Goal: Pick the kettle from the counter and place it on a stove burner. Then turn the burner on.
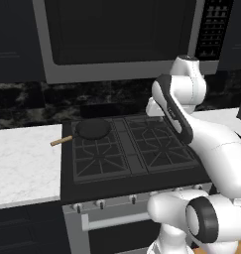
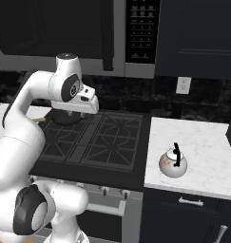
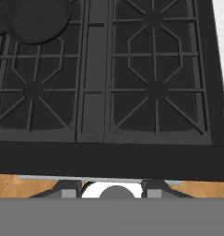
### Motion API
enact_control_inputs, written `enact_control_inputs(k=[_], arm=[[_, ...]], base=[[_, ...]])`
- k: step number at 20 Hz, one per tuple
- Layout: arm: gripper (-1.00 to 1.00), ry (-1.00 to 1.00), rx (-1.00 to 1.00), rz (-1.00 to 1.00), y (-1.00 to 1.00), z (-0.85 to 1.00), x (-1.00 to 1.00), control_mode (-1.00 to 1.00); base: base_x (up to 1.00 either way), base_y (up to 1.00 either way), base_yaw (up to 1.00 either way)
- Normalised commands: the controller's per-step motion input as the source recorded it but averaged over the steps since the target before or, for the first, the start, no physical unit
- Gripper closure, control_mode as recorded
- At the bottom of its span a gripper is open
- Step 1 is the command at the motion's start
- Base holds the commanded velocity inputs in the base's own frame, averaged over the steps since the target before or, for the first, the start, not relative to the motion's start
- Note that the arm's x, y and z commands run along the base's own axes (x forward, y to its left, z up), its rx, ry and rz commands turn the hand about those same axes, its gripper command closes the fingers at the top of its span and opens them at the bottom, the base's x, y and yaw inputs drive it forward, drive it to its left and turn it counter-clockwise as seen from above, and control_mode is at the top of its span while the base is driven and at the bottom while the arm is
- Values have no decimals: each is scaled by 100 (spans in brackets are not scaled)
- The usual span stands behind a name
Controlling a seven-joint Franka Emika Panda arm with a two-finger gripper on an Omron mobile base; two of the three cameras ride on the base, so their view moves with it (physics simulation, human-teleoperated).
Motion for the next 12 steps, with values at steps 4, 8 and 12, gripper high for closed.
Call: enact_control_inputs(k=[4,8,12], arm=[[-100,-3,0,0,-21,-22,-31,-100],[-100,0,-1,0,-51,-53,-42,-100],[-100,-15,2,-5,-100,-24,-72,-100]], base=[[0,0,0],[0,0,0],[0,0,0]])
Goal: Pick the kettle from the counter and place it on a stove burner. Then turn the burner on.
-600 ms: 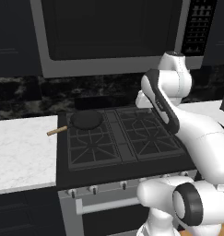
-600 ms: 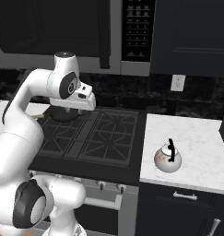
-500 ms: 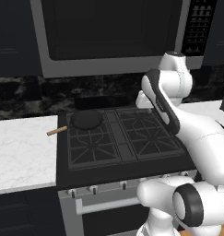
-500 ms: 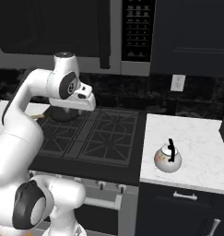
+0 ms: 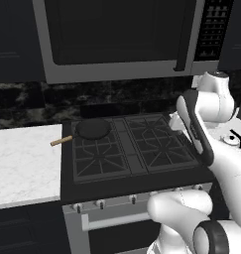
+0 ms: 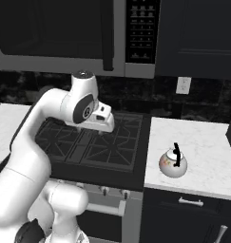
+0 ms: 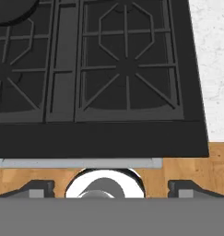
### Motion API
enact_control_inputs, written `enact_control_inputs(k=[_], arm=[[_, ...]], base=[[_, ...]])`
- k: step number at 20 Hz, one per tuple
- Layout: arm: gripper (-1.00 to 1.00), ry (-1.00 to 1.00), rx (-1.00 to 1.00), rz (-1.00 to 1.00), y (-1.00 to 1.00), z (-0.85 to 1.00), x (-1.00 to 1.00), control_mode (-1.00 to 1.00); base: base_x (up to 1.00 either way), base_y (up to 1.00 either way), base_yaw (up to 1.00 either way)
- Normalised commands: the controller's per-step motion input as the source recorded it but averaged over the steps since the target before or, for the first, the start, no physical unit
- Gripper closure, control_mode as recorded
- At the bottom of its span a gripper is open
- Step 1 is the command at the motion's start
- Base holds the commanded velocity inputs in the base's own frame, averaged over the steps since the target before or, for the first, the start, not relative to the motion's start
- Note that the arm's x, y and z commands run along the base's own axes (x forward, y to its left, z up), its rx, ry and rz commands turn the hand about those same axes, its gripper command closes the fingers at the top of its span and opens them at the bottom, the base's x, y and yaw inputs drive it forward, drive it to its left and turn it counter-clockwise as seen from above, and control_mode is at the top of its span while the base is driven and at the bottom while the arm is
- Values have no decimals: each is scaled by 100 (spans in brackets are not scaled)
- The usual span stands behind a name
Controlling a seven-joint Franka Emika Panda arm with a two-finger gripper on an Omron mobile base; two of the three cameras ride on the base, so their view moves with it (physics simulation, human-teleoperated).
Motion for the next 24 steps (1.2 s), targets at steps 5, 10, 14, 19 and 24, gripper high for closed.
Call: enact_control_inputs(k=[5,10,14,19,24], arm=[[-100,-17,4,-5,-100,-13,-42,-100],[-100,-20,1,-1,-100,-6,-31,-100],[-100,-13,0,-1,-100,-1,-6,-100],[-100,0,0,-3,-100,-8,0,-100],[-100,4,0,-1,-99,0,6,-100]], base=[[0,0,0],[0,0,0],[0,0,0],[0,0,0],[0,0,0]])
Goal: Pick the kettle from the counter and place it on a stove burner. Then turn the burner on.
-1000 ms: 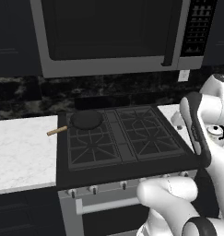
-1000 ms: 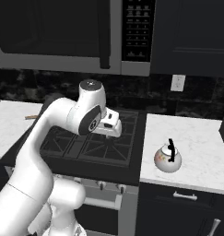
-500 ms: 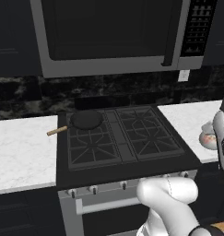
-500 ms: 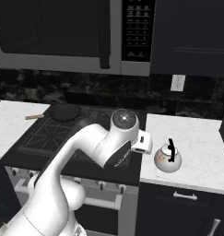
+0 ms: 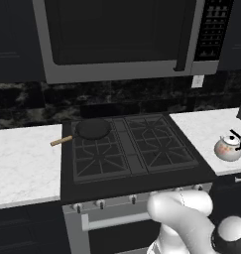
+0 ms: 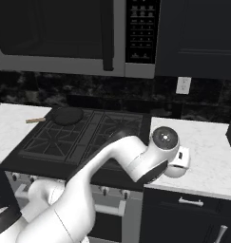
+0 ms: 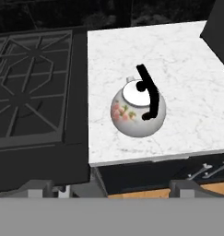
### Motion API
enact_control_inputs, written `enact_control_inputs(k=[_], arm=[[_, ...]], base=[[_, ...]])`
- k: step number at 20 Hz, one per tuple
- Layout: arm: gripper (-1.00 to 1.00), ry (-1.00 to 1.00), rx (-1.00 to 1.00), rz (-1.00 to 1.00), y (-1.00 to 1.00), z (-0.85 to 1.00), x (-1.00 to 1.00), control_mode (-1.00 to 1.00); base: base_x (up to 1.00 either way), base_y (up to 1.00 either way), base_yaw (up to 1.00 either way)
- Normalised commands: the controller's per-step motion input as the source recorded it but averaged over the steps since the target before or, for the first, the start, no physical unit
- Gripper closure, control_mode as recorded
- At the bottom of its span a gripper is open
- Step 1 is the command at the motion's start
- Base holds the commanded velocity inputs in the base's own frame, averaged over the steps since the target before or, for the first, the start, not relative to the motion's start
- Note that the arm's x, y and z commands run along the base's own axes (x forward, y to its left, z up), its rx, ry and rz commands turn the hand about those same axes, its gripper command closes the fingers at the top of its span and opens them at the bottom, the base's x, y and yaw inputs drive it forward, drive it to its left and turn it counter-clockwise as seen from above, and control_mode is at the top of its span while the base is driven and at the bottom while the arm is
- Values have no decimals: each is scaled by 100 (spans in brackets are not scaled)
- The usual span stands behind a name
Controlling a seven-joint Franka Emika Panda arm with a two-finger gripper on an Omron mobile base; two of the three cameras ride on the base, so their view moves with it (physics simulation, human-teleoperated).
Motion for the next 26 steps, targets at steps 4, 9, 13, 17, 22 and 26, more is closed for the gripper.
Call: enact_control_inputs(k=[4,9,13,17,22,26], arm=[[-100,6,3,0,-100,0,3,-100],[-100,7,4,1,-83,0,2,-100],[-100,0,11,4,-23,-31,19,-100],[-100,0,8,0,6,-48,63,-100],[-100,0,8,0,23,-43,59,-100],[-100,5,-2,0,31,-24,38,-100]], base=[[0,0,0],[0,0,0],[0,0,0],[0,0,0],[0,0,0],[0,0,0]])
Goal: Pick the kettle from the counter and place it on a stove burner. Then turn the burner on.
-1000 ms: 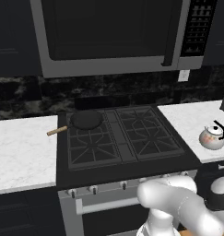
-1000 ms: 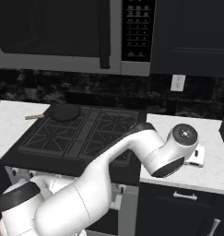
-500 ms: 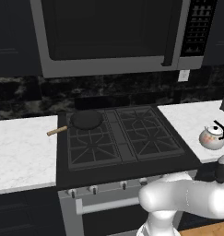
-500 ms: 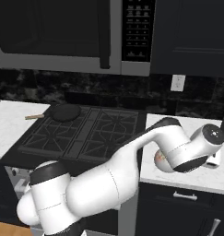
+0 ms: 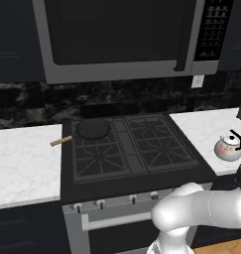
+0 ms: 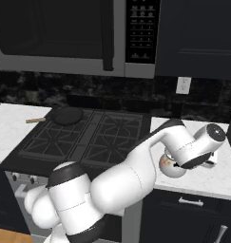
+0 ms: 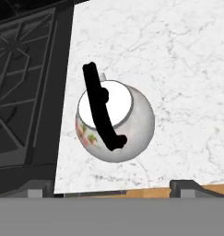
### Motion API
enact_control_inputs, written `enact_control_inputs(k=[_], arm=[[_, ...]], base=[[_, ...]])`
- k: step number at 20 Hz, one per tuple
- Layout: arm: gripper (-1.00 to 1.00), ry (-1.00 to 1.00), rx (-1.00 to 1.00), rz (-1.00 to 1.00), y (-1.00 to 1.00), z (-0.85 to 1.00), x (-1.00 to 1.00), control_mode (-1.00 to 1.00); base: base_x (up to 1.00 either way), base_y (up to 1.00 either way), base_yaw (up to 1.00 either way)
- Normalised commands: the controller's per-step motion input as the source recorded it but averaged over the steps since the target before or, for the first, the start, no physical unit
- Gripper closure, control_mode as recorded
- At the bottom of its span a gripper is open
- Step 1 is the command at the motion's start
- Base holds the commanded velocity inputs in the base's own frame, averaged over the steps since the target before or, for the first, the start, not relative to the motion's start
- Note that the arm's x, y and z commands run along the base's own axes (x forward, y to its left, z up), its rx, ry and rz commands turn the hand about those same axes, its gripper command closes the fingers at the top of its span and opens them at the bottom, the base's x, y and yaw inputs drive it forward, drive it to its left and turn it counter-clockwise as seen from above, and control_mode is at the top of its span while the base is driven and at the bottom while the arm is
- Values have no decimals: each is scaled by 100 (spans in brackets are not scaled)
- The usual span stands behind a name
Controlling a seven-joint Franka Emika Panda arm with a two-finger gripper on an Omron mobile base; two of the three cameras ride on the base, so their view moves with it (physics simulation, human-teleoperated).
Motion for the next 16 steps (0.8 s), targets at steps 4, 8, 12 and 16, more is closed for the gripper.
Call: enact_control_inputs(k=[4,8,12,16], arm=[[-100,12,-4,0,11,-17,15,-100],[-100,4,-1,0,0,-21,12,-100],[-100,0,-1,0,0,-17,18,-100],[-100,-1,0,0,0,-15,23,-100]], base=[[0,0,0],[0,0,0],[0,0,0],[0,0,0]])
